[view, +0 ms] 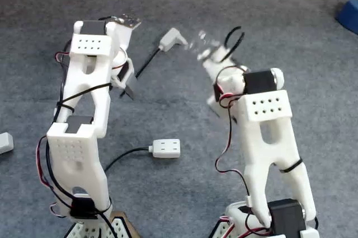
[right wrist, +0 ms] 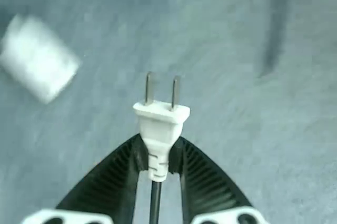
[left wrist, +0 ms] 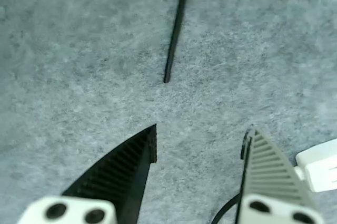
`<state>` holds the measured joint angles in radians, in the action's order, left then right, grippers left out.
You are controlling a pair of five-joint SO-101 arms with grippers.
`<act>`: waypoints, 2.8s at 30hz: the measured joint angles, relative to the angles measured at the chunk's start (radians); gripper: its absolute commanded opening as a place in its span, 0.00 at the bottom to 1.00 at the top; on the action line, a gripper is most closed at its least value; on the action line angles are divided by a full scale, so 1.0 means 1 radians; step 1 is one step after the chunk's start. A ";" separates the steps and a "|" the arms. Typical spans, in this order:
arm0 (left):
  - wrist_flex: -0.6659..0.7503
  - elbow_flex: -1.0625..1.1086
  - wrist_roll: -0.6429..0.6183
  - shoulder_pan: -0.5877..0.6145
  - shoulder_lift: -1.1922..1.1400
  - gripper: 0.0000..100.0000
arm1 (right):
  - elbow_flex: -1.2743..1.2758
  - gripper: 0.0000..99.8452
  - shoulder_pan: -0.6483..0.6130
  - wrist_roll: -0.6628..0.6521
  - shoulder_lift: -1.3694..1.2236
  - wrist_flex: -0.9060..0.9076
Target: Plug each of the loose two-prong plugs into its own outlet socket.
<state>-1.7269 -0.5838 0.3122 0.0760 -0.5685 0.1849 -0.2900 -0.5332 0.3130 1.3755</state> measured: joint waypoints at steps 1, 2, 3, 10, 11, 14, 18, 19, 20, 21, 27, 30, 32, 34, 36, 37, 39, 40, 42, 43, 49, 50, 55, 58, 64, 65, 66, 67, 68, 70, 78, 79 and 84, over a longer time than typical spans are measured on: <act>0.000 0.000 -0.012 0.002 0.025 0.31 | 0.009 0.01 -0.011 0.044 0.000 -0.046; 0.000 0.000 -0.020 0.003 0.057 0.33 | 0.025 0.01 -0.021 0.084 0.000 -0.086; 0.002 0.000 -0.028 0.008 0.098 0.34 | 0.043 0.01 -0.038 0.120 0.000 -0.123; 0.216 0.307 -0.052 0.023 0.534 0.38 | 0.178 0.01 -0.163 0.207 0.035 -0.252; 0.292 0.419 -0.052 0.023 0.600 0.39 | 0.201 0.01 -0.178 0.218 0.054 -0.269; 0.588 0.815 -0.028 0.025 0.781 0.40 | 0.299 0.01 -0.203 0.249 0.103 -0.348; 0.937 1.316 0.017 0.025 1.011 0.39 | 0.430 0.01 -0.192 0.299 0.121 -0.466; 0.968 1.402 0.018 0.028 1.066 0.39 | 0.453 0.01 -0.184 0.315 0.123 -0.493; 0.977 1.465 0.021 0.035 1.117 0.40 | 0.474 0.01 -0.173 0.328 0.124 -0.519; 0.979 1.516 0.021 0.043 1.166 0.40 | 0.494 0.01 -0.166 0.342 0.124 -0.545; 1.076 1.807 0.109 0.044 1.482 0.47 | 0.588 0.01 -0.160 0.381 0.124 -0.674; 1.135 1.981 0.155 0.044 1.697 0.47 | 0.608 0.01 -0.160 0.381 0.126 -0.686; 1.125 2.047 0.158 0.043 1.843 0.47 | 0.611 0.01 -0.160 0.393 0.126 -0.686; 1.073 2.073 0.160 0.034 1.979 0.47 | 0.611 0.01 -0.160 0.416 0.132 -0.686; 1.005 2.082 0.160 0.014 2.093 0.47 | 0.623 0.01 -0.173 0.425 0.138 -0.686; 0.971 2.082 0.160 0.006 2.139 0.47 | 0.637 0.01 -0.187 0.428 0.138 -0.687; 0.928 2.082 0.155 0.002 2.205 0.47 | 0.674 0.01 -0.216 0.433 0.140 -0.687; 0.922 2.082 0.153 0.002 2.223 0.47 | 0.695 0.01 -0.229 0.433 0.143 -0.689; 0.921 2.082 0.153 0.002 2.240 0.47 | 0.735 0.01 -0.249 0.433 0.170 -0.690; 0.921 2.082 0.153 0.002 2.242 0.47 | 0.753 0.01 -0.256 0.433 0.195 -0.690; 0.921 2.021 0.153 0.002 2.179 0.47 | 0.888 0.01 -0.304 0.434 0.425 -0.692; 0.921 2.004 0.149 0.002 2.151 0.47 | 0.908 0.01 -0.311 0.434 0.462 -0.692; 0.931 1.886 0.097 -0.057 1.935 0.47 | 0.950 0.01 -0.339 0.434 0.535 -0.692; 0.939 1.774 0.063 -0.098 1.771 0.47 | 0.950 0.01 -0.344 0.434 0.535 -0.692; 0.939 1.611 0.023 -0.199 1.514 0.47 | 0.970 0.01 -0.345 0.434 0.537 -0.723; 0.939 1.602 0.020 -0.209 1.490 0.47 | 0.970 0.01 -0.345 0.434 0.537 -0.724; 0.939 1.597 0.018 -0.212 1.475 0.47 | 0.970 0.01 -0.345 0.434 0.537 -0.724; 0.941 1.596 0.018 -0.212 1.459 0.47 | 0.970 0.01 -0.351 0.434 0.537 -0.724; 0.944 1.596 0.018 -0.212 1.450 0.47 | 0.970 0.01 -0.364 0.434 0.537 -0.724; 0.959 1.596 0.018 -0.210 1.444 0.47 | 0.970 0.01 -0.405 0.434 0.537 -0.724; 1.016 1.616 0.018 -0.210 1.442 0.47 | 0.970 0.01 -0.486 0.439 0.539 -0.678; 1.017 1.626 0.018 -0.206 1.442 0.47 | 0.965 0.01 -0.486 0.439 0.539 -0.667; 1.099 1.708 0.018 -0.176 1.444 0.47 | 0.916 0.01 -0.460 0.439 0.537 -0.608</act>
<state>-0.6283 1.1239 0.3307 -0.1005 0.8753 1.1009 -0.7503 -0.0944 0.8500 0.7679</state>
